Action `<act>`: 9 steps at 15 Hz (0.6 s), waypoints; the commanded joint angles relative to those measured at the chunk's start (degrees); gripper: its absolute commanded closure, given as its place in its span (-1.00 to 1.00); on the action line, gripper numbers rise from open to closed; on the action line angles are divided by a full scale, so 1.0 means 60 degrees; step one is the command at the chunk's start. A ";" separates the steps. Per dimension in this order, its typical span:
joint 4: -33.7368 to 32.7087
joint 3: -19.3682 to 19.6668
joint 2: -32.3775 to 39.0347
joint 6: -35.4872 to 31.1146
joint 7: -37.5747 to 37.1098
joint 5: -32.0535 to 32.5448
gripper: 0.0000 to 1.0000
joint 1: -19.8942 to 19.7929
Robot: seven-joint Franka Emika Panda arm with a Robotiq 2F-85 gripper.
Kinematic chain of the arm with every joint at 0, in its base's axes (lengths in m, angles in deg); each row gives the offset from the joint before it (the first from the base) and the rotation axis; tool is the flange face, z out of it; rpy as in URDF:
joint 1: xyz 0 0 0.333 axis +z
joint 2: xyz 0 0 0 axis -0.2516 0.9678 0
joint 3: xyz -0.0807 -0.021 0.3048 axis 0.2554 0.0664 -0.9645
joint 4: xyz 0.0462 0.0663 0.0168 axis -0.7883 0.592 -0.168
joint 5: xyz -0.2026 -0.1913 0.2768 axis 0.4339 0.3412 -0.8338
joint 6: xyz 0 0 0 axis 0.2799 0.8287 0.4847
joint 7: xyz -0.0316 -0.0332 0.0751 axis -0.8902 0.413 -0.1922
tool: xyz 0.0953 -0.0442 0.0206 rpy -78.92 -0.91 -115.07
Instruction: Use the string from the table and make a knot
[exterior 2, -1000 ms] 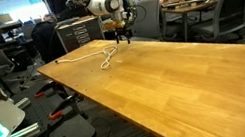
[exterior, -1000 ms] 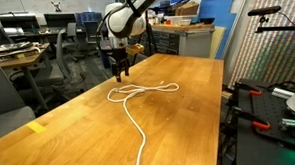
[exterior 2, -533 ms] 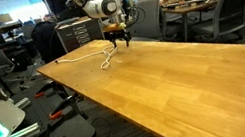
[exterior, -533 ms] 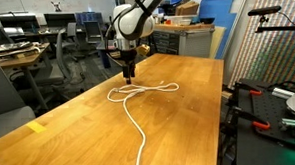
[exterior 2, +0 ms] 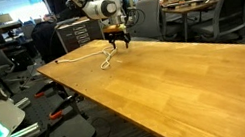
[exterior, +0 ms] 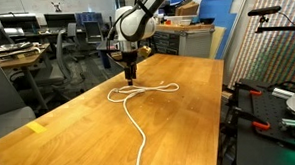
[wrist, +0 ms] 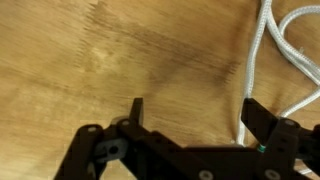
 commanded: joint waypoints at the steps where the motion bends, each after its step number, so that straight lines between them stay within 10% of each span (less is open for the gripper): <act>1: 0.0537 -0.0296 -0.0394 -0.0194 0.0318 -0.0008 -1.00 -0.0224; 6: 0.0804 -0.0374 -0.0485 -0.0287 0.0525 0.0117 -0.96 -0.0159; 7: 0.0758 -0.0346 -0.0409 -0.0344 0.0539 0.0164 -0.46 -0.0134; 9: 0.0546 -0.0229 -0.0185 -0.0428 0.0461 0.0278 -0.31 -0.0056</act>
